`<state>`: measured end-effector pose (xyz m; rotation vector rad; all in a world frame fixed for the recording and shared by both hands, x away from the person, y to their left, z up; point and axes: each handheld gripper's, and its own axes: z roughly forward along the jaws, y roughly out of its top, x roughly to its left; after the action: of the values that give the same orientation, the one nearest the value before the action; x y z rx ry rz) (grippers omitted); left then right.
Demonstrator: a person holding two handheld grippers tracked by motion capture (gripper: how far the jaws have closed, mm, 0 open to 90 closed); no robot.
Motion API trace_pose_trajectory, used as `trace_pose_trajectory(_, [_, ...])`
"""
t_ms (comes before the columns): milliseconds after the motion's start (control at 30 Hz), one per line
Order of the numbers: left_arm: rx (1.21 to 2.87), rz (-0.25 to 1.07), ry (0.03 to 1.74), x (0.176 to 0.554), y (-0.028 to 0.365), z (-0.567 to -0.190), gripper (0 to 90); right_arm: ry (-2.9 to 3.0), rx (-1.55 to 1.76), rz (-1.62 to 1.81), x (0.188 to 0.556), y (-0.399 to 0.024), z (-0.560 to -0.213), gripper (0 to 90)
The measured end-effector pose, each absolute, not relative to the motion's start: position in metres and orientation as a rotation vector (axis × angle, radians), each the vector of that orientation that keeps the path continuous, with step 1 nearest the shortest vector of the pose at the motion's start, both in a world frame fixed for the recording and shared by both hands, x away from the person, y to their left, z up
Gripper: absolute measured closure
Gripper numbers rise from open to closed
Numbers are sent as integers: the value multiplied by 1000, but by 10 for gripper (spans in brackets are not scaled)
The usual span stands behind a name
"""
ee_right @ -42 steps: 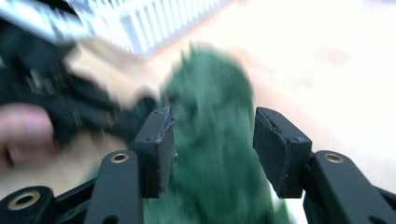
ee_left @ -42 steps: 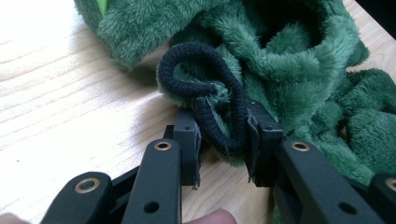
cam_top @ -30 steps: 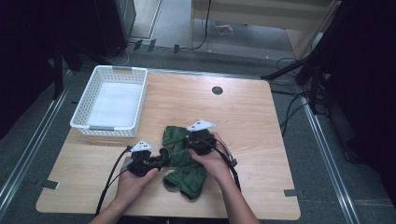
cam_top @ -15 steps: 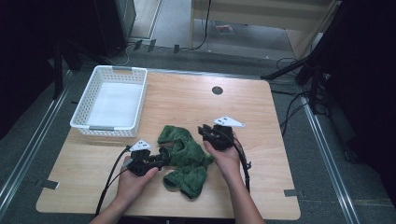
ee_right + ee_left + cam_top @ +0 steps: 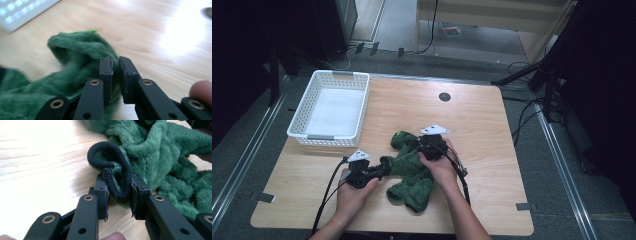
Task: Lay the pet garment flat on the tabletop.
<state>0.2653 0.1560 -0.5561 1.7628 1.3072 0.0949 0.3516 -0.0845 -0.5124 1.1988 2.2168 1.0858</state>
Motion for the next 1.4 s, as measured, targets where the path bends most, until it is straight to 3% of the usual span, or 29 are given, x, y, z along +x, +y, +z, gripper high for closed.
trace_pose_trajectory(100, [1752,95,1314,266,157,-556,689,2170,1236,1086,353,-97,-514,851])
trace_pose_trajectory(233, [1670,111,1309,266,165,-550,520,2169,1270,1099,353,-106,-519,849])
trace_pose_trajectory(367, [1626,195,1295,269,170,-531,442,2180,1289,1099,351,-117,-525,851])
trace_pose_trajectory(500, [1585,266,1249,277,169,-506,433,2187,1311,1094,351,-127,-529,844])
trace_pose_trajectory(600, [1601,243,1236,294,159,-495,419,2190,1321,1104,349,-133,-529,839])
trace_pose_trajectory(867, [1788,180,1334,360,114,-511,382,2199,1290,1131,349,-132,-523,828])
trace_pose_trajectory(1000, [1895,224,1384,376,99,-523,488,2224,1289,1153,353,-131,-521,785])
trace_pose_trajectory(1133, [1934,227,1411,382,99,-531,707,2285,1306,1178,360,-125,-524,656])
trace_pose_trajectory(1200, [1937,228,1394,383,99,-531,797,2312,1319,1155,365,-120,-527,660])
trace_pose_trajectory(1333, [1909,300,1344,380,101,-523,870,2281,1272,1121,369,-117,-524,874])
trace_pose_trajectory(1400, [1854,342,1355,380,106,-516,886,2218,1266,1136,371,-121,-517,900])
